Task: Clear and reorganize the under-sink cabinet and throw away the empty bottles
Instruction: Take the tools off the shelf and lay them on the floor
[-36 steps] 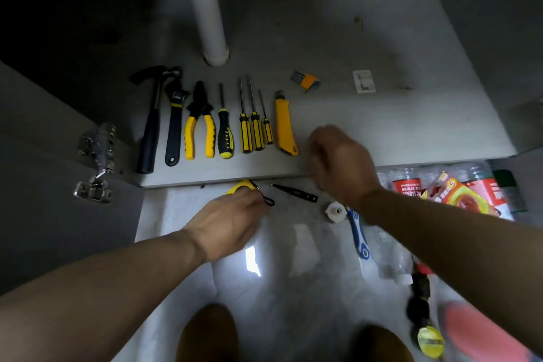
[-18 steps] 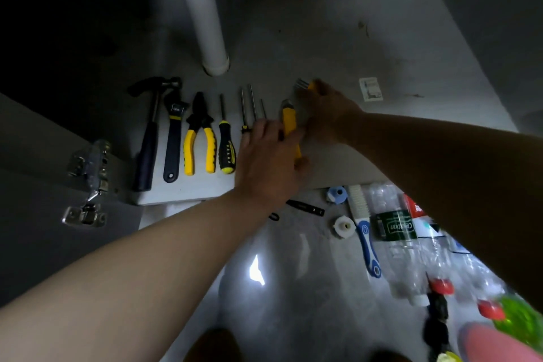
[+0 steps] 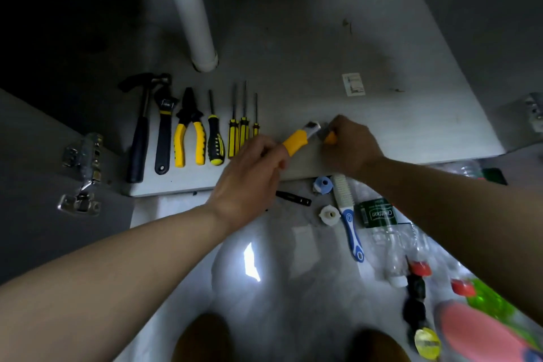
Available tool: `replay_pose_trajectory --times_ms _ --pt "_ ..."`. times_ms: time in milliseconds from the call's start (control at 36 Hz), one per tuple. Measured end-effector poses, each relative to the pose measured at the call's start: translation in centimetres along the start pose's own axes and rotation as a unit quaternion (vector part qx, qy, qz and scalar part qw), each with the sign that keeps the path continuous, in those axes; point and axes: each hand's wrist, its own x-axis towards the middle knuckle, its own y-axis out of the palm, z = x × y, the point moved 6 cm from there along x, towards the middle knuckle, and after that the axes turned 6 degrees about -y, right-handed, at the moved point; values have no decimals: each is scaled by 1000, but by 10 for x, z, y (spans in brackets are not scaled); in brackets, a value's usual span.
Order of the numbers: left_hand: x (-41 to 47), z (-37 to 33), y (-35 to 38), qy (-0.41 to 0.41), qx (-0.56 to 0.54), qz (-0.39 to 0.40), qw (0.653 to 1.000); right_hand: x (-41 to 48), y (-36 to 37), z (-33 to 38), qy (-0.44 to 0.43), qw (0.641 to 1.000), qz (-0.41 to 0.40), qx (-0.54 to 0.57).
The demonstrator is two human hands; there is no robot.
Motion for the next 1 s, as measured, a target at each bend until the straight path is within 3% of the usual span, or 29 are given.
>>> replay_pose_trajectory --times_ms 139,250,306,389,500,583,833,1000 --pt "-59 10 7 45 52 95 993 -40 8 17 -76 995 22 65" --pt "-110 44 24 63 118 215 967 -70 38 29 -93 963 189 171" --pt "-125 66 27 21 109 237 965 -82 61 26 -52 937 271 214" --pt "-131 100 26 -135 62 196 969 -89 92 20 -14 931 320 173" --pt "-123 136 30 -360 11 150 921 -82 124 15 26 941 310 134" --pt "-119 152 37 -436 -11 171 884 -70 142 12 48 946 294 126" --pt "-114 173 36 -464 -16 155 872 -51 155 13 40 965 242 92" --pt "-116 164 37 -434 -12 137 890 -53 150 11 57 976 182 100"
